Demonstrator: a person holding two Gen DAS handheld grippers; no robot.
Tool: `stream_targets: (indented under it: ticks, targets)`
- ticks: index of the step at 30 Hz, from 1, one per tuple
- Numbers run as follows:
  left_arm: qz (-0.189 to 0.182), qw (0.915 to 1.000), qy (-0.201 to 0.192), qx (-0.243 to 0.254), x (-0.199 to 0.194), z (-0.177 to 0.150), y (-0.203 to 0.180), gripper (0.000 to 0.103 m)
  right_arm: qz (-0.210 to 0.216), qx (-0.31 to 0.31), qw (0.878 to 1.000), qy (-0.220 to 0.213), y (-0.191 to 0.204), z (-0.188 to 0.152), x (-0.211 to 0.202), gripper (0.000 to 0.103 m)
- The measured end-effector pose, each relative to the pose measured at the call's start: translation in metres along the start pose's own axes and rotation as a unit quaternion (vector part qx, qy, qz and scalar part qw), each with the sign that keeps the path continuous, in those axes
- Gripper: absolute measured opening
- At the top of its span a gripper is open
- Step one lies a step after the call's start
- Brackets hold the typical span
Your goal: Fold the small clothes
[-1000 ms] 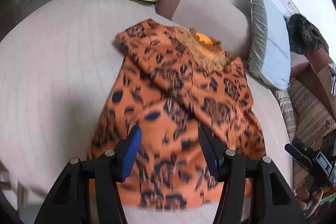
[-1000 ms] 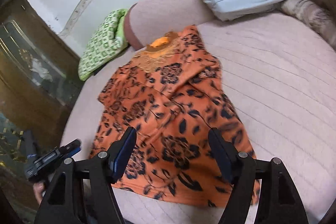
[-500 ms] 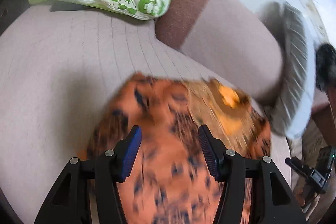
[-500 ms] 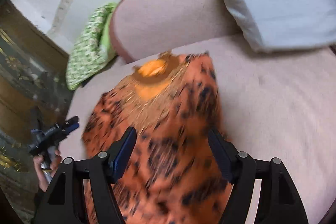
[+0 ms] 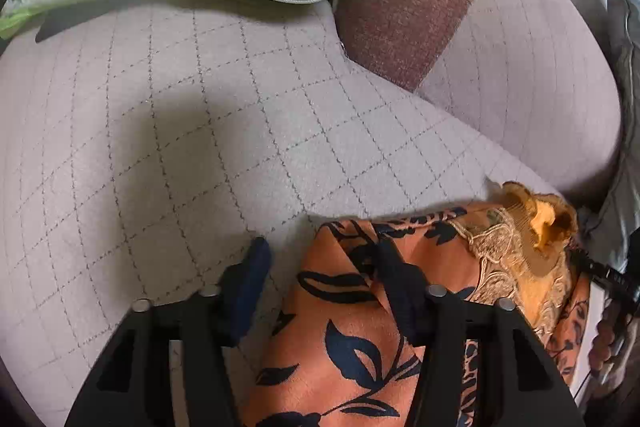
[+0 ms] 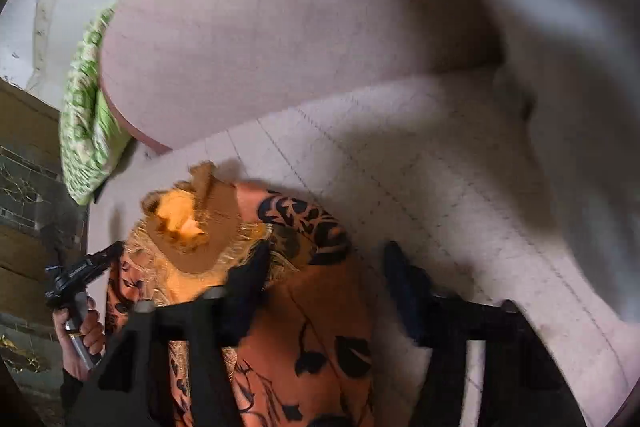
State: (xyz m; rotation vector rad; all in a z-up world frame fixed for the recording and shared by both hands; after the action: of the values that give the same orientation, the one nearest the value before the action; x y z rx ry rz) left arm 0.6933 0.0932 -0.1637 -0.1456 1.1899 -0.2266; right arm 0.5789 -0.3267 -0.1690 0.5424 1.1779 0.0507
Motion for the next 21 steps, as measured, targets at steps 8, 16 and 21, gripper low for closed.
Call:
stream_targets:
  ticks: [8,16,21]
  targets:
    - [-0.082,0.9922,-0.094,-0.006,-0.078,-0.004,-0.020,0.006,0.033,-0.037,0.997,-0.061,0.016,-0.021,-0.075,0.014]
    - [-0.111,0.9675,-0.226,0.024,-0.221,-0.116,-0.031,0.006,0.061,-0.096,0.983,-0.144,0.024,-0.152,-0.211,0.014]
    - [-0.117,0.9650,-0.234,0.008,-0.245,-0.230,-0.024,0.006,0.057,-0.087,0.976,-0.191,0.003,-0.266,-0.264,0.014]
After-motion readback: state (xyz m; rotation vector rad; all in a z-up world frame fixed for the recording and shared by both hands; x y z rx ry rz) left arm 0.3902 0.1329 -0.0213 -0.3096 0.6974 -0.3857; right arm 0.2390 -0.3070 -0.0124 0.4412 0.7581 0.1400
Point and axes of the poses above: each gripper's, at about its wrist camera, not at the fingertips, and x roughly the way its jaws point, y to its left, z to its top, the point moved 7 cm from there along x, roughly the way its jaws point, and after that the axes turned 6 degrees about x, right-handed, at the moved point
